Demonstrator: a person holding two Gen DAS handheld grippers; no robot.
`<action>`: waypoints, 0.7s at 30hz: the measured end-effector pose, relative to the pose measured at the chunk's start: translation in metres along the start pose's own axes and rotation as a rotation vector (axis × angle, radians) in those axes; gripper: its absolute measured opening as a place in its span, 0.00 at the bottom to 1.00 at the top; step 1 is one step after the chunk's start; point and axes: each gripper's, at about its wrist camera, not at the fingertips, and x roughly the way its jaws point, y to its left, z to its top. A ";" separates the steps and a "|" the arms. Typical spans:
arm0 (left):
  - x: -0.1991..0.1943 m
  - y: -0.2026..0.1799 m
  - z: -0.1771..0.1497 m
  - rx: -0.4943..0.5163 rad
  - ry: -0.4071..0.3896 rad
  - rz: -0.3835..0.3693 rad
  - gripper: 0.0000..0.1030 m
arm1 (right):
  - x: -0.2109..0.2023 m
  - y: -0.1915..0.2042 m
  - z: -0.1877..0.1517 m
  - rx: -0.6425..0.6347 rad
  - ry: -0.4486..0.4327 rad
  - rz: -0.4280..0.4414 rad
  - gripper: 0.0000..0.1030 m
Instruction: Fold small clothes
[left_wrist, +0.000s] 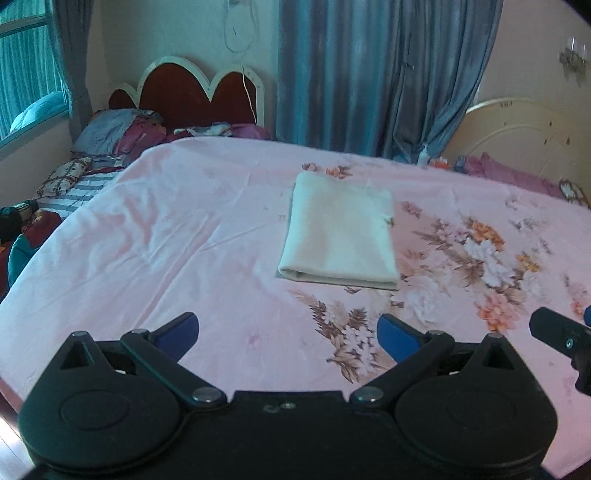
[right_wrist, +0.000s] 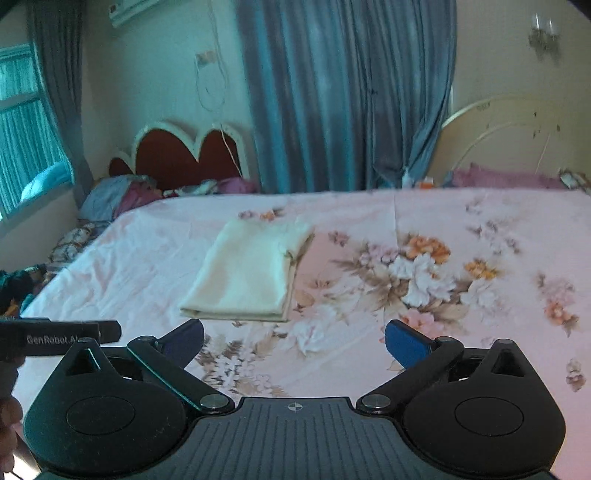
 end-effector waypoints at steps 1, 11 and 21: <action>-0.009 0.000 -0.002 0.001 -0.009 0.002 1.00 | -0.007 0.002 0.000 -0.002 -0.011 -0.001 1.00; -0.059 -0.001 -0.013 0.016 -0.084 -0.008 1.00 | -0.050 0.011 0.001 -0.012 -0.093 -0.003 1.00; -0.068 0.002 -0.018 0.012 -0.094 -0.012 1.00 | -0.060 0.010 -0.002 -0.009 -0.109 -0.004 1.00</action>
